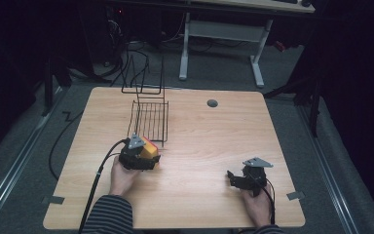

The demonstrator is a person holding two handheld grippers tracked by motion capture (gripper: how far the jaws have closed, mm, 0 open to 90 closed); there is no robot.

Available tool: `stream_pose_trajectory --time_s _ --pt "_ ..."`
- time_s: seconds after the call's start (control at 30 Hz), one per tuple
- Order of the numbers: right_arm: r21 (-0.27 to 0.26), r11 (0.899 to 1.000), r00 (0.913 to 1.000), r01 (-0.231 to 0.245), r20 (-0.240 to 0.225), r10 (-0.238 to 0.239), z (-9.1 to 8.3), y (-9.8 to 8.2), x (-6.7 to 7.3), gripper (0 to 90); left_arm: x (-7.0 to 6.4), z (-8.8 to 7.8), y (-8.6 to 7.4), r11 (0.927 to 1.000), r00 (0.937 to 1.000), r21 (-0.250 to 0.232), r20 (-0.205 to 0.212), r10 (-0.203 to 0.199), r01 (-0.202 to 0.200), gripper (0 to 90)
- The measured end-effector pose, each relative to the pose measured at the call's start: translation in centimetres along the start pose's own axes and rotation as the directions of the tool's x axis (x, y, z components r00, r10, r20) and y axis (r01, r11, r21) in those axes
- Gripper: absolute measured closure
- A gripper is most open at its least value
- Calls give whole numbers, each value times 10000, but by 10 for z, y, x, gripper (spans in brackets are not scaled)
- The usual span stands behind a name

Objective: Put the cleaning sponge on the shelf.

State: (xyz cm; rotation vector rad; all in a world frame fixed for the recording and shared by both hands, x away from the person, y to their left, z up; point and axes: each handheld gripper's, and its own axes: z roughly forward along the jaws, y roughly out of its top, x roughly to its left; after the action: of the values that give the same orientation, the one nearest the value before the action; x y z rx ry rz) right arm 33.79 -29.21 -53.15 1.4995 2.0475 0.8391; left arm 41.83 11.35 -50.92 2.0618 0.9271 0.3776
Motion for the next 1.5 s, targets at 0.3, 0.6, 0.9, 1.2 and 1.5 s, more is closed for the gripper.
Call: stream_pose_trajectory --time_s 0.3,0.6,0.9,1.2,1.5 --pt "-6 10000 10000 29 -1 -29 0 0 0 182 -1 -2 1 9999 9999 -43 -60 121 -121 228" --pt "-8 10000 10000 30 -2 -30 0 0 0 181 -3 -9 2 9996 9996 -118 -61 261 -262 233" --pt "-11 10000 10000 39 -5 -39 0 0 0 181 -6 -19 4 9991 9992 -137 -48 406 -407 234" --pt "-10 10000 10000 37 -4 -37 0 0 0 181 -9 -35 8 9992 9991 -196 -248 338 -343 234" --pt "-1 10000 10000 29 -4 -29 0 0 0 181 -10 -55 15 9994 9972 -303 -734 137 -159 234"
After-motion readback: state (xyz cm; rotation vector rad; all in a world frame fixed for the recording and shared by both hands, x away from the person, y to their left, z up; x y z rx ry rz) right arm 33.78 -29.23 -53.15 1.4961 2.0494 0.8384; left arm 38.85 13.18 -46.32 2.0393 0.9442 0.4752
